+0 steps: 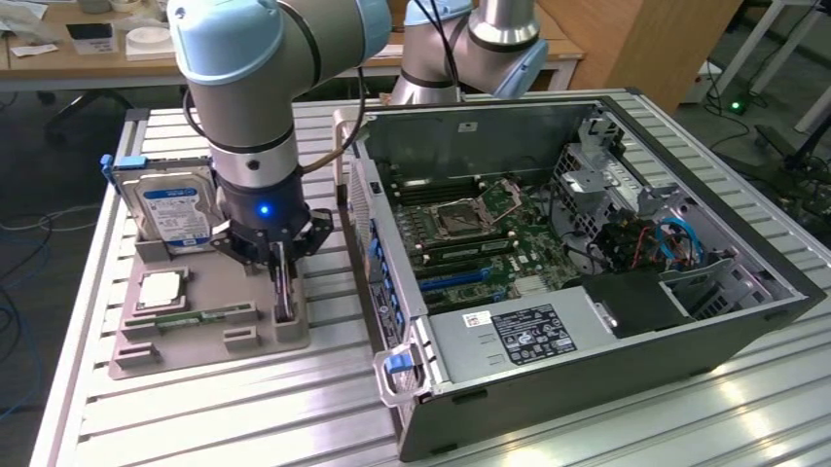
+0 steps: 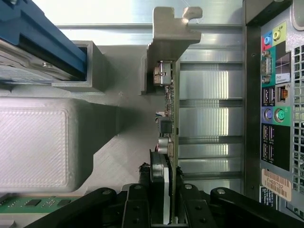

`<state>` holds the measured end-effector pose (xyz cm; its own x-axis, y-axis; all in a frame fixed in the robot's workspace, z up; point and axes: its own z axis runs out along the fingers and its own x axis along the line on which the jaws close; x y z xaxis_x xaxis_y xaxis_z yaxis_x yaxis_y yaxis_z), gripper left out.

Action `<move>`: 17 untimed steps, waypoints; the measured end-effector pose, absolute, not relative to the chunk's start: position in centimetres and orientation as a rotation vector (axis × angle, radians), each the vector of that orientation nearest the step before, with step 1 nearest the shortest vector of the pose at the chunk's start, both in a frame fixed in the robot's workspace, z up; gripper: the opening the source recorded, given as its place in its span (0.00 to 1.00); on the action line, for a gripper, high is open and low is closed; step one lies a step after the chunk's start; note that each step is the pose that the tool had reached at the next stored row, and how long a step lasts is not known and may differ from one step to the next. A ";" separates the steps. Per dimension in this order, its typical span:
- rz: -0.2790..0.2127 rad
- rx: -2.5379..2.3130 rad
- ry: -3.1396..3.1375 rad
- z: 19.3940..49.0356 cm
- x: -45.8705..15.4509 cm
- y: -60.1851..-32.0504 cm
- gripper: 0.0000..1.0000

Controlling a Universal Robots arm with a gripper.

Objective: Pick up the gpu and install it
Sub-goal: 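Pick up the gpu and move the gpu toward the slot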

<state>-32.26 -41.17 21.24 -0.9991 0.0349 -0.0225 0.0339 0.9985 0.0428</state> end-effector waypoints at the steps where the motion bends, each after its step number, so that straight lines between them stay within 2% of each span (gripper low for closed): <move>1: 0.066 0.054 3.117 21.2 -32.3 -41.2 0.28; 12: 0.066 0.054 3.117 21.3 -32.3 -41.2 0.28; 17: 0.066 0.054 3.117 23.1 -32.3 -41.2 0.28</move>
